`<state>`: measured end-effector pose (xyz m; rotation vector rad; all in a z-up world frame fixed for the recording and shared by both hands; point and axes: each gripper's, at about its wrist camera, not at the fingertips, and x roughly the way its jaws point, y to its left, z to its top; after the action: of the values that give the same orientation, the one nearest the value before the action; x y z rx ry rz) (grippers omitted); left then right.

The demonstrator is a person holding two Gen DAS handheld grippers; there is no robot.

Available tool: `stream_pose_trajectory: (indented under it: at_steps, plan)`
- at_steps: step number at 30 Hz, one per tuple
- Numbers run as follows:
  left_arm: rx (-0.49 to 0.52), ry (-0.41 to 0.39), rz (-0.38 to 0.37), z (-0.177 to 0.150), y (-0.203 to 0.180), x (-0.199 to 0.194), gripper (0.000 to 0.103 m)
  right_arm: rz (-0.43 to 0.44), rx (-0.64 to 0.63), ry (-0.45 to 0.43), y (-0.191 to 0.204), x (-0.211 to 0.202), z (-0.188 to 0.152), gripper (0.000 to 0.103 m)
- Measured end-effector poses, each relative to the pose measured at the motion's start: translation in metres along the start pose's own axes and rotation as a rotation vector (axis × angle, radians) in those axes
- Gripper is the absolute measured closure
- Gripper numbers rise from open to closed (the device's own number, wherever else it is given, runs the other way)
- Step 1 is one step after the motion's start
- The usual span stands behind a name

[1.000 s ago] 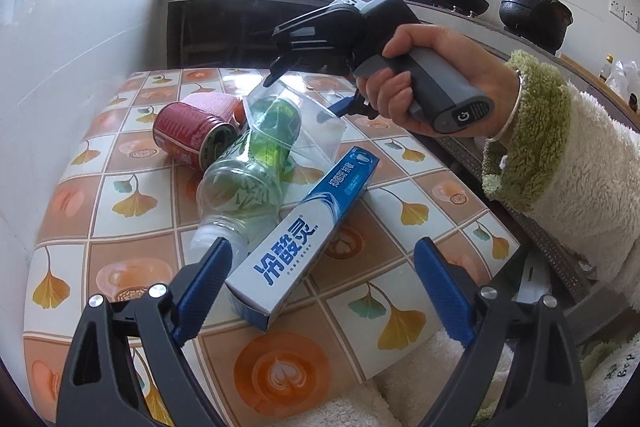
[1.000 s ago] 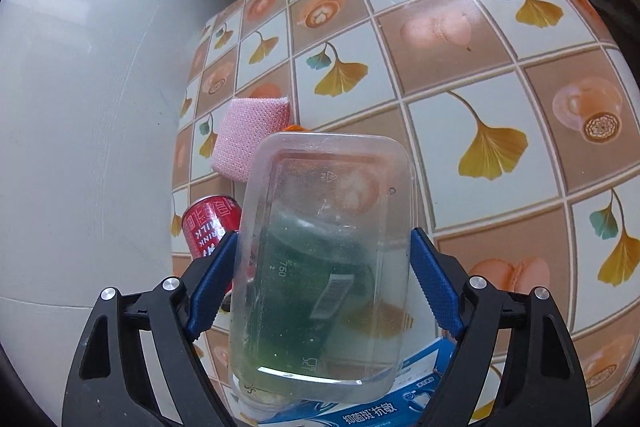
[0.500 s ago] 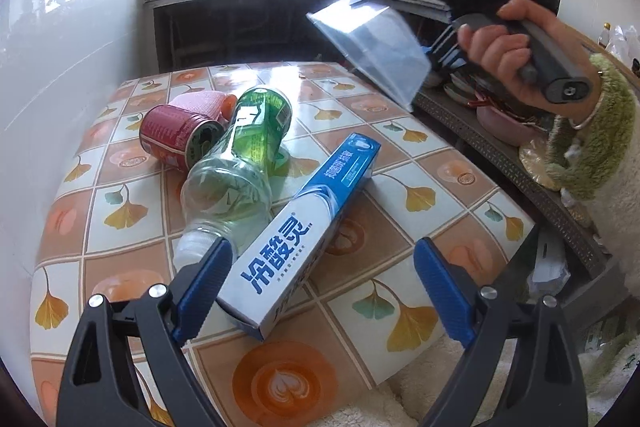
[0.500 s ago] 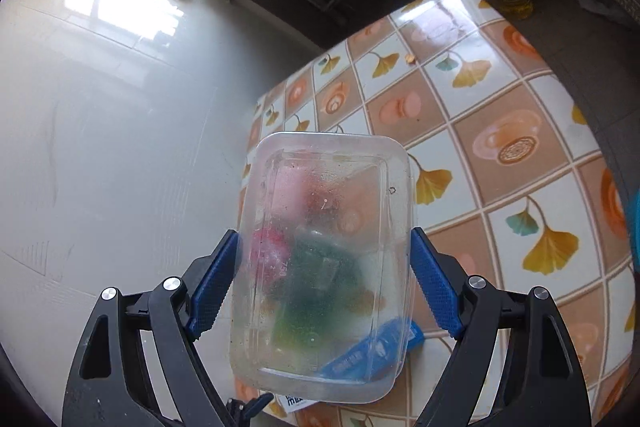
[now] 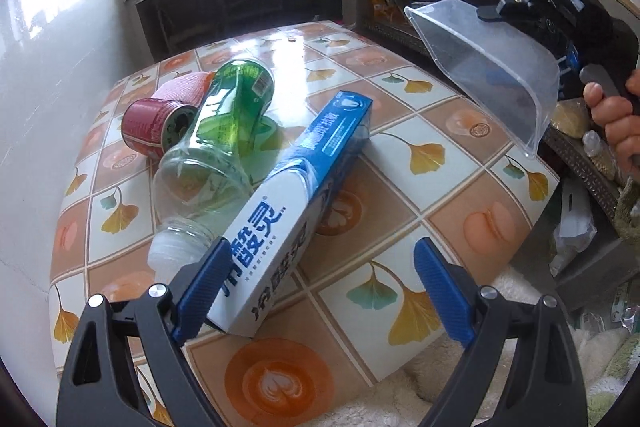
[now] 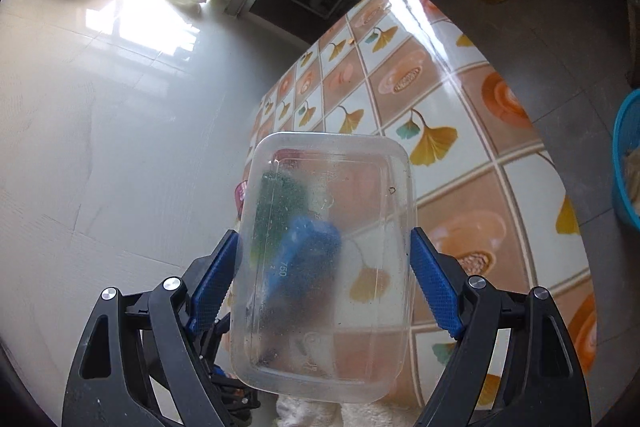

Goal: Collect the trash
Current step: 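Grasp the clear plastic box with the right gripper and lift it, then grasp the blue toothpaste box with the left gripper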

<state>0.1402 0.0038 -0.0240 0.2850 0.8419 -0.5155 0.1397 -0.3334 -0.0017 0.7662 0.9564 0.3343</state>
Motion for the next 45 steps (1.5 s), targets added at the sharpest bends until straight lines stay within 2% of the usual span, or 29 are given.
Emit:
stream_pose_trajectory:
  at_steps: [4,7,10,13,18,20,22,25,28,30,33,34,36,38,40,45]
  plan:
    - [0.042,0.021,-0.031,0.005,-0.010,-0.002,0.013,0.016,0.008,0.015,-0.013,0.002,-0.010,0.024]
    - [0.086,0.006,-0.010,0.020,-0.016,-0.003,0.013,0.029,0.004,0.016,-0.016,-0.002,-0.013,0.024]
    - [0.178,-0.009,0.011,0.043,-0.021,0.001,0.014,0.040,-0.013,0.015,-0.015,-0.005,-0.014,0.024]
    - [0.261,0.044,0.031,0.066,-0.024,0.019,0.026,0.064,-0.025,0.016,-0.014,-0.008,-0.016,0.024]
    - [0.368,0.212,0.077,0.084,-0.031,0.062,0.045,0.085,-0.050,0.006,-0.011,-0.011,-0.021,0.024]
    - [0.400,0.273,0.113,0.086,-0.035,0.076,0.059,0.089,-0.063,-0.001,-0.010,-0.014,-0.023,0.024]
    - [0.436,0.292,0.134,0.087,-0.041,0.081,0.065,0.093,-0.068,-0.008,-0.011,-0.018,-0.024,0.024]
    - [0.457,0.311,0.121,0.092,-0.050,0.084,0.065,0.093,-0.065,-0.018,-0.016,-0.025,-0.025,0.024]
    - [0.444,0.324,0.080,0.102,-0.061,0.090,0.065,0.082,-0.067,-0.037,-0.020,-0.032,-0.026,0.024]
    - [0.391,0.318,0.029,0.111,-0.068,0.092,0.065,0.079,-0.067,-0.050,-0.024,-0.038,-0.027,0.024]
    - [0.233,0.301,-0.102,0.127,-0.067,0.096,0.065,0.062,-0.054,-0.062,-0.031,-0.043,-0.027,0.024]
    - [0.154,0.300,-0.170,0.131,-0.063,0.098,0.065,0.058,-0.044,-0.062,-0.034,-0.044,-0.027,0.024]
    - [0.057,0.306,-0.238,0.134,-0.057,0.097,0.061,0.050,-0.033,-0.063,-0.039,-0.047,-0.028,0.024]
    - [-0.002,0.298,-0.261,0.134,-0.051,0.091,0.045,0.039,-0.030,-0.068,-0.042,-0.051,-0.029,0.024]
    - [-0.025,0.296,-0.269,0.130,-0.048,0.085,0.038,0.027,-0.030,-0.077,-0.045,-0.055,-0.030,0.024]
    - [-0.006,0.331,-0.283,0.109,-0.059,0.078,0.034,-0.002,-0.029,-0.078,-0.051,-0.054,-0.034,0.024]
